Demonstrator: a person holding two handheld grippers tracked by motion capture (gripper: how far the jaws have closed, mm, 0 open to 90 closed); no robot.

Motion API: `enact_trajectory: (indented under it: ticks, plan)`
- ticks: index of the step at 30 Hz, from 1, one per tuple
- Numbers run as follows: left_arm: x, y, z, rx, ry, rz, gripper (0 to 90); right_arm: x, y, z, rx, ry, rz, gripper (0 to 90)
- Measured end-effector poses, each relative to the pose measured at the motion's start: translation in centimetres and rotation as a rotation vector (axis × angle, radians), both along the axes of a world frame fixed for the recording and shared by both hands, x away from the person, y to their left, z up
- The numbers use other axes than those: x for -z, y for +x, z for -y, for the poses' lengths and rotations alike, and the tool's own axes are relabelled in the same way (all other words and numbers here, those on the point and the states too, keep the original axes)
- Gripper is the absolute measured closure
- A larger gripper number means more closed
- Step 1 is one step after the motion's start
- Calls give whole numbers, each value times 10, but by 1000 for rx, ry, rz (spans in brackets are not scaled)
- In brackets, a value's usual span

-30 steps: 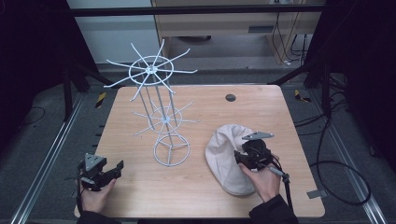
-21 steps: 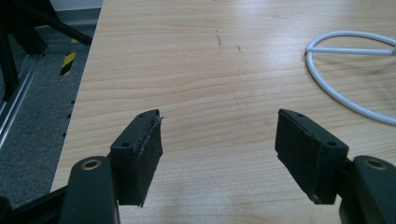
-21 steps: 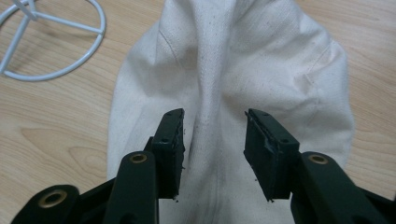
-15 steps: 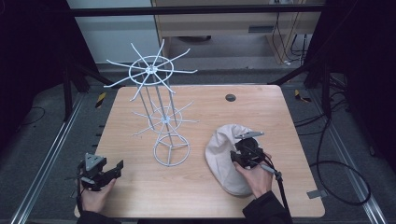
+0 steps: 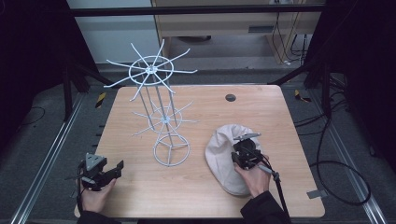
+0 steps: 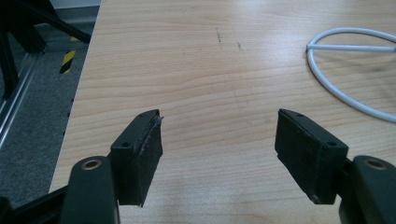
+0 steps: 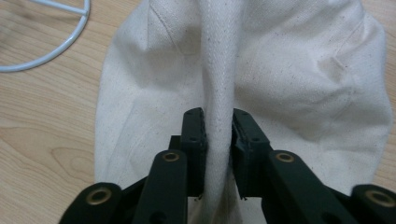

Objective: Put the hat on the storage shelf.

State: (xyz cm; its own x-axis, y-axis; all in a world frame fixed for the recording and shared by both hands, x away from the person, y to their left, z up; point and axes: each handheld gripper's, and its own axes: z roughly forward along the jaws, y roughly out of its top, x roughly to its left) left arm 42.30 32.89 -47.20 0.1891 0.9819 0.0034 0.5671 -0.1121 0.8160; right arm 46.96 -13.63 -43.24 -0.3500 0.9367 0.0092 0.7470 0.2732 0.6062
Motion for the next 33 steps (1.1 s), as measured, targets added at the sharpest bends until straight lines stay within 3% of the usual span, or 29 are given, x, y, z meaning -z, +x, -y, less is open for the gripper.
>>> enact_trajectory:
  ticks: [6, 14, 26, 33]
  plan:
    - [0, 0, 0, -2, 1, -6, 315, 0, 1, -3, 1, -27, -14, 869]
    - [1, 1, 0, -2, 0, -12, 320, -7, 0, -2, 3, -18, -18, 880]
    - [2, 2, 1, -3, 0, -19, 321, -23, -8, 14, -5, 27, 59, 883]
    - [2, 2, 1, -5, -2, -19, 321, -36, -13, 20, -7, 57, 136, 883]
